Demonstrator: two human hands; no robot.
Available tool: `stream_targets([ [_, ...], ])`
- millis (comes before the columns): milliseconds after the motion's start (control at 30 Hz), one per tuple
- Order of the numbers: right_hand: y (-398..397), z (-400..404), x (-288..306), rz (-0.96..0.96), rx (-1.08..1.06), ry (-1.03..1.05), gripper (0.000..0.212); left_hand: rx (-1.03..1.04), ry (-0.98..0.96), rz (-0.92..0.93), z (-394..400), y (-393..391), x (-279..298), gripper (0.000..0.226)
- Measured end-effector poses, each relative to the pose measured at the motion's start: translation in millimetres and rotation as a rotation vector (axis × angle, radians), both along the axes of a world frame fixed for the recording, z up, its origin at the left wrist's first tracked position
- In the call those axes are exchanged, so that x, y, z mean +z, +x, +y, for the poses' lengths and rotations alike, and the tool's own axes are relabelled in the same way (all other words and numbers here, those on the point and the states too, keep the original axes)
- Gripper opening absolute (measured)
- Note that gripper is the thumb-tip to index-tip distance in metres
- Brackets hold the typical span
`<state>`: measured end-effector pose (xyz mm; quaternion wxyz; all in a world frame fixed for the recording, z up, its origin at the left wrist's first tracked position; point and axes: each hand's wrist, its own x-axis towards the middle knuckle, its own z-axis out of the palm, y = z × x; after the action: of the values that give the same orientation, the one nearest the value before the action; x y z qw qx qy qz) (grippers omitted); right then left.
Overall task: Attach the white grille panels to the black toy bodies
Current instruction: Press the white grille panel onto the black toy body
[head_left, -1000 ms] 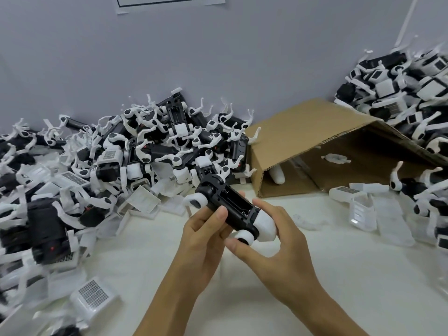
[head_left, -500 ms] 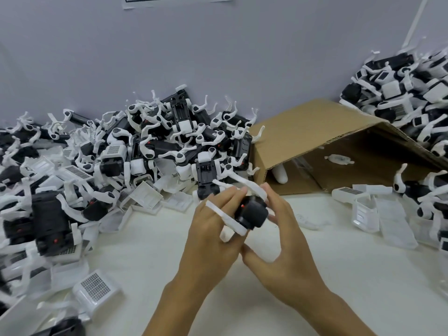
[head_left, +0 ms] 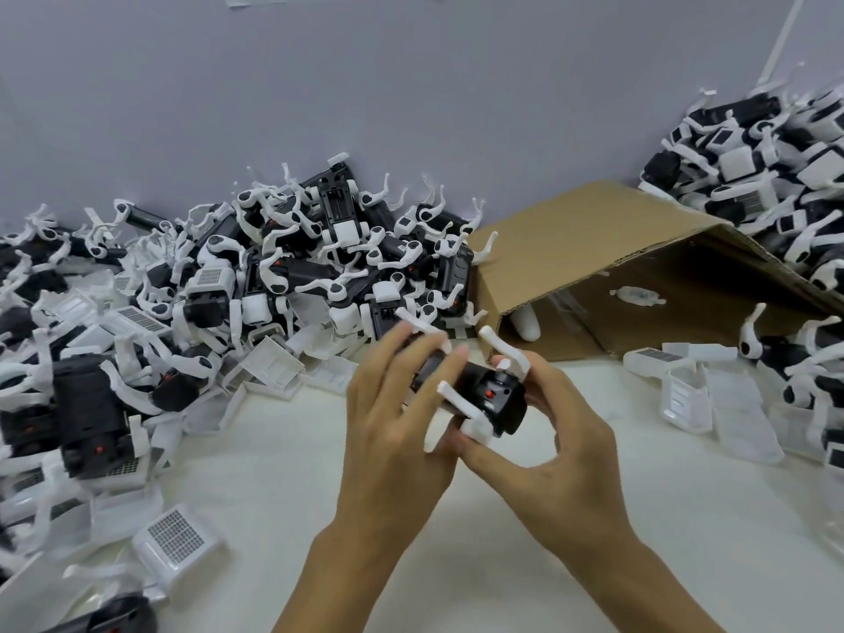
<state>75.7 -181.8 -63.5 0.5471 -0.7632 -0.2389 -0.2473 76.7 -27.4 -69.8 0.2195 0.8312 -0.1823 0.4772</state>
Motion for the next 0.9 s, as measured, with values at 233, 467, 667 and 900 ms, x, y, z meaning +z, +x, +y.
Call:
stream_targets([
  [233, 0, 1, -2, -0.034, -0.036, 0.025, 0.078, 0.183, -0.503, 0.219, -4, -6, 1, 0.043],
  [467, 2, 0, -6, 0.005, 0.030, 0.141, 0.088, -0.522, -1.364, 0.904, 0, -1, 18, 0.036],
  [667, -6, 8, -2, 0.262, 0.296, 0.351, 0.068, -0.724, -1.475, 0.854, -7, -6, 18, 0.041],
  [900, -9, 16, -7, 0.493, 0.320, 0.369, 0.055, -0.671, -1.438, 0.684, -8, -8, 20, 0.042],
])
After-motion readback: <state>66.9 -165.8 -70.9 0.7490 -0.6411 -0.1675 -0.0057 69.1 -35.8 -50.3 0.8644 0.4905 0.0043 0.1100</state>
